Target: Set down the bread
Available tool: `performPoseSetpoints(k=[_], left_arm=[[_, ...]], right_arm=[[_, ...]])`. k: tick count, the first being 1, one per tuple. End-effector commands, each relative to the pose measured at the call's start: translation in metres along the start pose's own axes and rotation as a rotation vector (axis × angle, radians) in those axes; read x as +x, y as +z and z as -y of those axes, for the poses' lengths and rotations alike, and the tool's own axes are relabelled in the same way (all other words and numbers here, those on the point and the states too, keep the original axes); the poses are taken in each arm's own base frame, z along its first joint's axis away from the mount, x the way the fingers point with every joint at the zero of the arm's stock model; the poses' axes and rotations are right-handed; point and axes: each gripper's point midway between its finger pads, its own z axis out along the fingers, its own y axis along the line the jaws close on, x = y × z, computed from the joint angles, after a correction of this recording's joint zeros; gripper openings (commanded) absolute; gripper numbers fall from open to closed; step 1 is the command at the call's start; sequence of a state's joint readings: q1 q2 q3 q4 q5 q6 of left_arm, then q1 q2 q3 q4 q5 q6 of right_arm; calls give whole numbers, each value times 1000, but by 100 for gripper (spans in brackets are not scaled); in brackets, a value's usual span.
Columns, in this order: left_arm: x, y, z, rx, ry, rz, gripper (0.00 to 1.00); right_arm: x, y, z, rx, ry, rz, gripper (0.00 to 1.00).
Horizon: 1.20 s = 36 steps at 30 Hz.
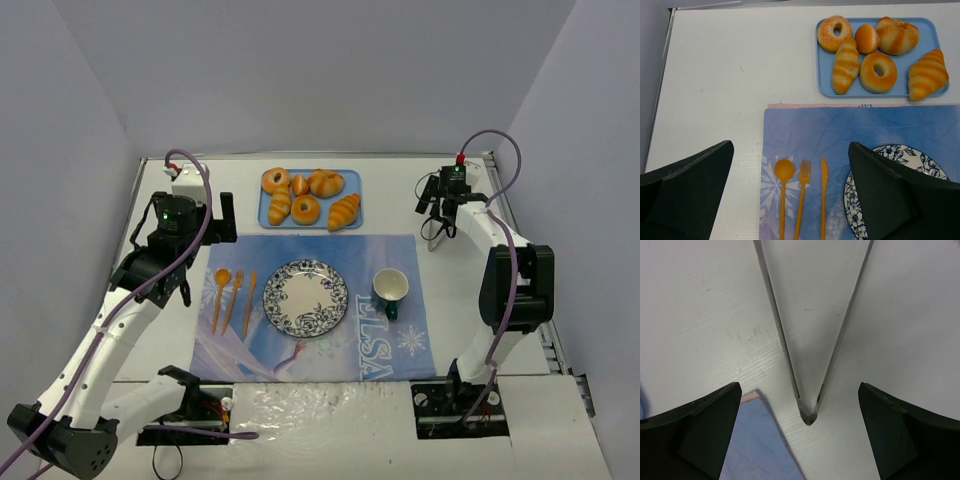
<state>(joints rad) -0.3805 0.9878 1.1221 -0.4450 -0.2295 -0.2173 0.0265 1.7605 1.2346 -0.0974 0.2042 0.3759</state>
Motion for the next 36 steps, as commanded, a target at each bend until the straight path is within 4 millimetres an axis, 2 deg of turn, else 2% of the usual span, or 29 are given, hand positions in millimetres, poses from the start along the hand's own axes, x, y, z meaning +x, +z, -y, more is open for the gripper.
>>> performPoseSetpoints(k=[1,6,8,13,29,36], left_arm=[[-37,-12,3,22,-25,114,97],[-36,-12,3,20,-22,113,97],[-36,-11,3,17,-21,111,97],[-36,-11,2,11,-18,112,97],[-33,-8,1,4,-10,101,97],[-33,-7,1,1,-10,100,97]], right_arm=[[-23,15,-5,-15,34,49,100],[-12,33,-10,-20,17,15,100],[-14,42,1,-2,30,7,100],[-8,56,7,18,39,-15,100],[-2,82,-1,10,41,-41,100],[0,87,0,23,48,-45,93]])
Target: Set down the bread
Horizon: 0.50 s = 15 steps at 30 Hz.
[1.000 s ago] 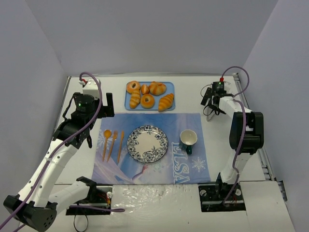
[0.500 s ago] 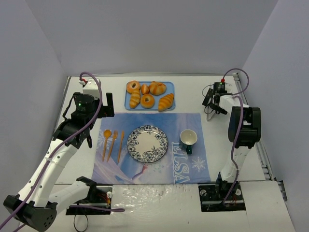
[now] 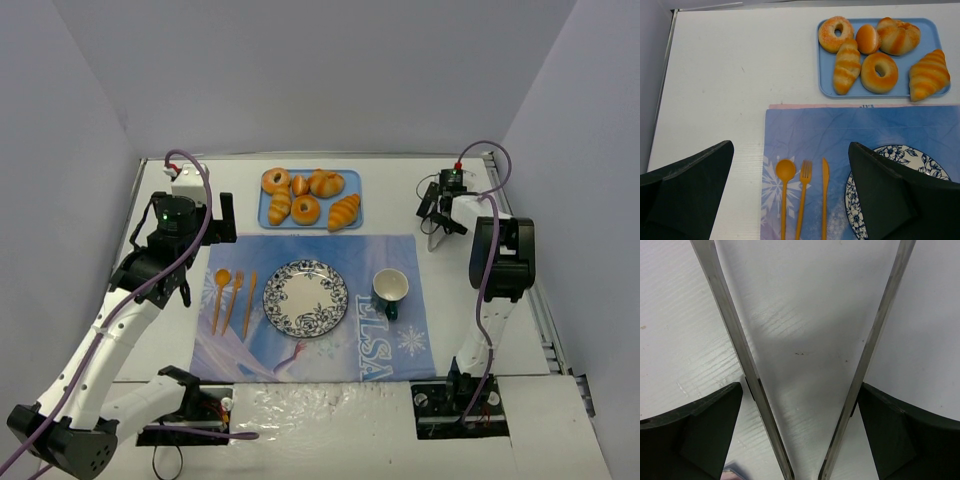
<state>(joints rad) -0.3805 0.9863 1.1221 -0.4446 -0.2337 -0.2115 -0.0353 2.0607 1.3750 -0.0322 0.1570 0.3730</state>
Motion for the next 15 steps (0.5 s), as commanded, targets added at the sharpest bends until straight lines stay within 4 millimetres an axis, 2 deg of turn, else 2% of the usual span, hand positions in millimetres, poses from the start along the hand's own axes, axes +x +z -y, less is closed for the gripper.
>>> performPoseSetpoints(k=[1,6,10,15], left_arm=[[-33,-7,1,4,-15,97,97],[-33,-7,1,3,-14,98,97],[-33,-7,1,4,-14,97,97],[-32,-7,2,5,-13,96,97]], right_arm=[[-21,-1,-6,-12,30,53,91],[-13,0,-4,-10,28,35,76],[-12,1,-5,-18,33,45,56],[-12,-2,-2,-13,36,52,43]])
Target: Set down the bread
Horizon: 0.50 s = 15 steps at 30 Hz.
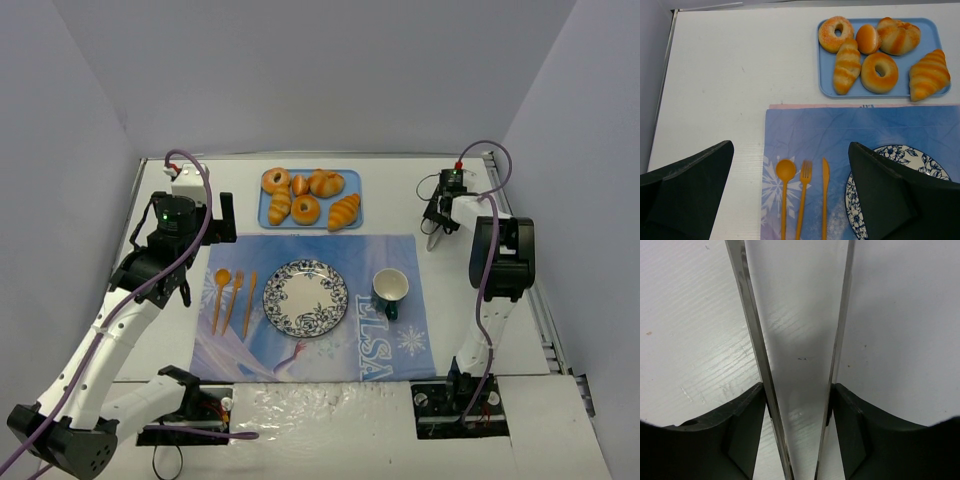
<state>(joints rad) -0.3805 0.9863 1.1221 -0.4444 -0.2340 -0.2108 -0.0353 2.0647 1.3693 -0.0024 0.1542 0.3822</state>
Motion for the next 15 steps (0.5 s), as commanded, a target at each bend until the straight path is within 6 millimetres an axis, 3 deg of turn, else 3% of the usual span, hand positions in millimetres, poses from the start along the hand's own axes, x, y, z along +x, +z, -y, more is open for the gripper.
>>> performPoseSetpoints(k=[1,6,15], left_arm=[[-32,-7,2,6,-14,96,97],[-33,-7,1,4,-15,98,97],[-32,-6,1,4,-14,97,97]], right_arm=[[-11,-7,0,-4,24,40,41],[-31,-30,-2,-23,35,94,38],[-70,-100,-11,-77,28,222,38]])
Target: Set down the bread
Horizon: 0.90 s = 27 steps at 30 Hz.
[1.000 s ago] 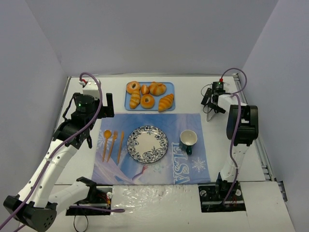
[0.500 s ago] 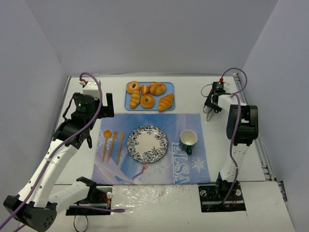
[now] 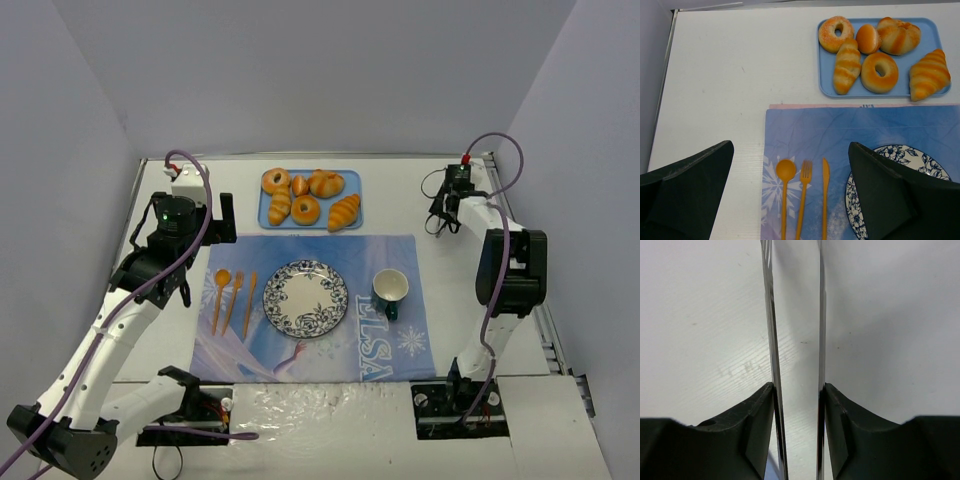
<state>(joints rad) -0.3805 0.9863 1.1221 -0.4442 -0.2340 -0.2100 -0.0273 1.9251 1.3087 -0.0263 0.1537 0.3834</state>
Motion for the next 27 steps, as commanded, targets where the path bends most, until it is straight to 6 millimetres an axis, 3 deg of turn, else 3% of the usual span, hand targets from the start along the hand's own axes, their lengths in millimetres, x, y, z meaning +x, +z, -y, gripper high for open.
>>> performPoseSetpoints(k=[1,12,21,27], left_arm=[[-32,-7,1,5,-15,98,97],[-32,-6,2,4,-14,94,97],[-32,-7,1,4,-15,97,97],[-32,-6,1,3,-16,95,97]], right_arm=[[-61,-65,-13,-54,17,182,39],[-61,-144,-71,-206,-92,249,39],[-36,-192,-128,-420,-168,219,40],[-11,-208,-170,-501,-241,190,40]])
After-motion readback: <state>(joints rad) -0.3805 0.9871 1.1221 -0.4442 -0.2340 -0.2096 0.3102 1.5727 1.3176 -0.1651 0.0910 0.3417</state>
